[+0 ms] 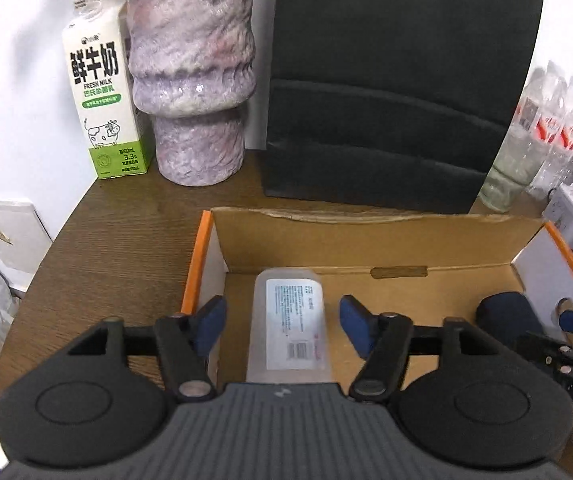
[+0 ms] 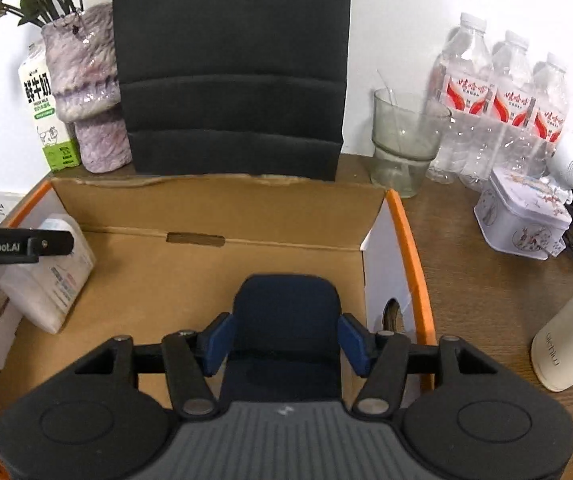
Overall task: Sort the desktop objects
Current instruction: 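Release the bottle into the box with the left tool while the right tool drops the pouch, then move the right tool to the plush sheep and grasp it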
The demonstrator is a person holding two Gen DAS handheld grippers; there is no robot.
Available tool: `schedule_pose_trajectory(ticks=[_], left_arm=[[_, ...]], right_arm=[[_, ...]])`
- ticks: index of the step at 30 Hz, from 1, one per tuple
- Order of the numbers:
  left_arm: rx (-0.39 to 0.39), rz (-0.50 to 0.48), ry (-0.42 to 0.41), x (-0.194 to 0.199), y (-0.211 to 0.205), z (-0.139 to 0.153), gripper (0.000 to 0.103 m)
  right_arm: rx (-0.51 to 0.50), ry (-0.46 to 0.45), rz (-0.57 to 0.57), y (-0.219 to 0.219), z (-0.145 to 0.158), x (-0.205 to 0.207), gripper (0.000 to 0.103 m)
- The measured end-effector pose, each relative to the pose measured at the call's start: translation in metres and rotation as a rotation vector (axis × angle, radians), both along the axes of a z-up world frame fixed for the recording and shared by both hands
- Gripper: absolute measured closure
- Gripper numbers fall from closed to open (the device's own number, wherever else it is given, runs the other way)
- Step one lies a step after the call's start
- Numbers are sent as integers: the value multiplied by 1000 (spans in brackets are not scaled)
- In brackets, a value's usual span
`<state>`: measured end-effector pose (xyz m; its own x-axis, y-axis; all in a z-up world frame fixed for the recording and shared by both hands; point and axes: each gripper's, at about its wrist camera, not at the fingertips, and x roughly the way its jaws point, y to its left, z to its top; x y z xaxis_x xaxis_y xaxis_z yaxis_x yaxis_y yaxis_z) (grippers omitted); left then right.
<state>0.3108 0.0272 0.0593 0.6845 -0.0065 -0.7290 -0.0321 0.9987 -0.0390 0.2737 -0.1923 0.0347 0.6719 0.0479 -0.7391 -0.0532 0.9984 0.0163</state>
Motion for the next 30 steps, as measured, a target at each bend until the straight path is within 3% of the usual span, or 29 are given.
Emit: schedule_pose_trajectory(ticks=[4,5,10,14,17,20,22,25,28,30], left_arm=[[-10,-6,-12,-17,5,17,21],[-23,-1,-9,-26,8,21,15],[7,6,-52,-73,11,40,11],[42,-10,-136,-130,4,55,6],[-3,-23,-197,-194,2,59,1],[-101,-65,-287,-272,-1,50,0],[-114,-71,-335,-318,-7,39,0],[-68,-67,-419,-370,-17,16,0],[-15,-60,-436,-394,-24,-12,0],[28,-46,-412,-397,-27,-29,0]], right_arm=[[40,-38,7,-1,34,-13,30],[56,-48,4,-3,39,-17,30],[106,-105,22,-2,60,-61,30],[123,-166,30,0,67,-110,28],[75,-227,49,3,65,-162,21],[-10,-311,64,8,55,-232,19],[-20,-359,72,9,45,-277,17],[52,-366,96,9,23,-328,15],[99,-398,108,7,-1,-369,15],[112,-368,96,8,-15,-379,14]])
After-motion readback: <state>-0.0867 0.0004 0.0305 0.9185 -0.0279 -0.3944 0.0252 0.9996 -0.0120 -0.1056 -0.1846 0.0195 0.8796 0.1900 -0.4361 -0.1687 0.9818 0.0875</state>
